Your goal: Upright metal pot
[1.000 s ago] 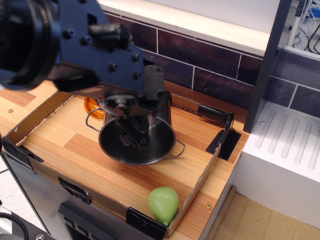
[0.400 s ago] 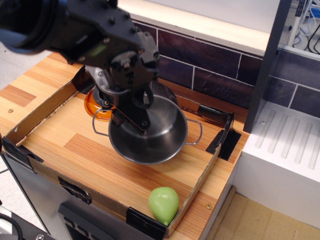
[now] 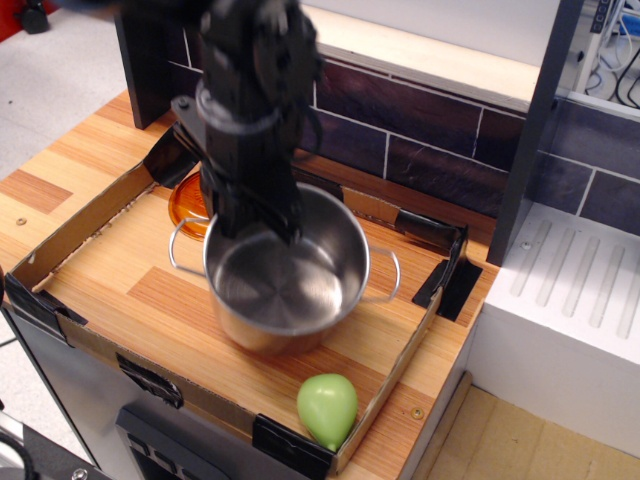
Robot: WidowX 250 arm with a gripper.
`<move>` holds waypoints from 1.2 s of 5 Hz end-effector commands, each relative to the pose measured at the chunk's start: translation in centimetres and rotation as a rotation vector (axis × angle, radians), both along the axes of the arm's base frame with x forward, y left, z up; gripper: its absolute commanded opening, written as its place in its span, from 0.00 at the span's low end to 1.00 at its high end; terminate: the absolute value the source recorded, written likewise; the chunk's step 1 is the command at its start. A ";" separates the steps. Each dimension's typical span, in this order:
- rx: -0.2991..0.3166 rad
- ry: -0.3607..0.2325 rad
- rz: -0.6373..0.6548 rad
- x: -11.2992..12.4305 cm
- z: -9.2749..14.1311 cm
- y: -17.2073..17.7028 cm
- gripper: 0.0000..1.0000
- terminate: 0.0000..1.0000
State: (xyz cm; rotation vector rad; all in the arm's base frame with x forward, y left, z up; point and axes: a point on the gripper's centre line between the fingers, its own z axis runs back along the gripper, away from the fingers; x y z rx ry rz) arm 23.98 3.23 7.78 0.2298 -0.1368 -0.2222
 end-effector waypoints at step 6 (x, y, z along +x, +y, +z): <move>-0.034 0.053 0.133 1.8 -2.1 4.2 1.00 0.00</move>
